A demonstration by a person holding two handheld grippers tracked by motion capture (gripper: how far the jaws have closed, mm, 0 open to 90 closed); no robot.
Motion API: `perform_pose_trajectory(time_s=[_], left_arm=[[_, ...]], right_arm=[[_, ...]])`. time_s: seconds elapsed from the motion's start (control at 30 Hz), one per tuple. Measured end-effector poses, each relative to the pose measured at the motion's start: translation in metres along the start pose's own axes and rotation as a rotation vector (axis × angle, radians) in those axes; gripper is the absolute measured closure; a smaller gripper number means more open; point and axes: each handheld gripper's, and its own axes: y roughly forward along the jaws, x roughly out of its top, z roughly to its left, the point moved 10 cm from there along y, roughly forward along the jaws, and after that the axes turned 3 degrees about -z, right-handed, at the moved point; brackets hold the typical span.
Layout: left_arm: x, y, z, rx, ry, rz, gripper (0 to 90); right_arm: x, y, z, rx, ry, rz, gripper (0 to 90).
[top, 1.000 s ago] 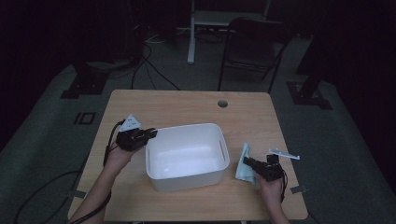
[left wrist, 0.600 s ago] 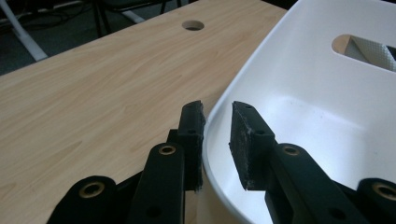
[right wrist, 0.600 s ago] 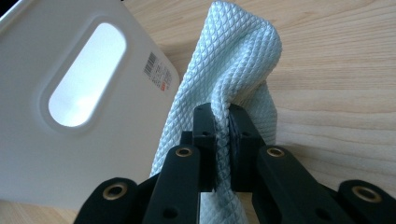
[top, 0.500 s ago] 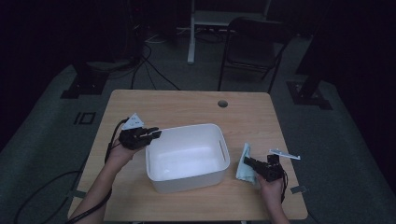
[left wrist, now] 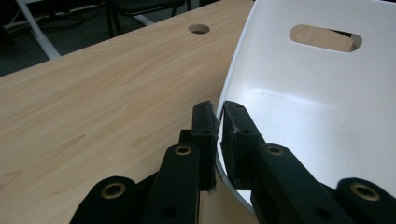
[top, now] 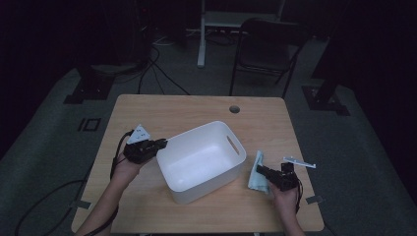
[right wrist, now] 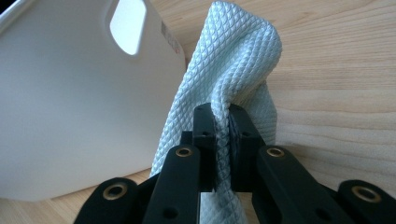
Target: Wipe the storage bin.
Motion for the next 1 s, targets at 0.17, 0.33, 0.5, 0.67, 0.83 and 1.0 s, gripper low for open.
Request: perform_pose_trajectory(time_s=[0.17,0.33,0.5,0.67,0.83,1.0], left_arm=[[0.001,0.001,0.0,0.0,-0.007,0.003,80.9],[0.008,0.009,-0.001,-0.014,0.012,0.014,79.7],[0.009,0.013,0.001,-0.026,0.003,0.025,79.9],[0.007,0.01,-0.003,-0.01,0.014,0.028,83.2],[0.001,-0.002,-0.007,0.032,-0.014,0.027,86.8],[-0.003,-0.009,-0.009,0.069,-0.065,0.019,86.7]], right_arm=[[0.0,0.001,0.001,0.002,-0.003,0.003,83.3],[-0.001,0.002,0.002,0.005,-0.006,0.006,83.2],[-0.001,0.0,0.0,0.003,0.0,0.003,83.2],[0.0,0.0,-0.001,0.003,0.0,0.0,83.2],[0.001,-0.001,0.0,0.005,-0.003,0.0,83.3],[0.001,0.001,0.001,0.005,-0.005,0.002,83.3]])
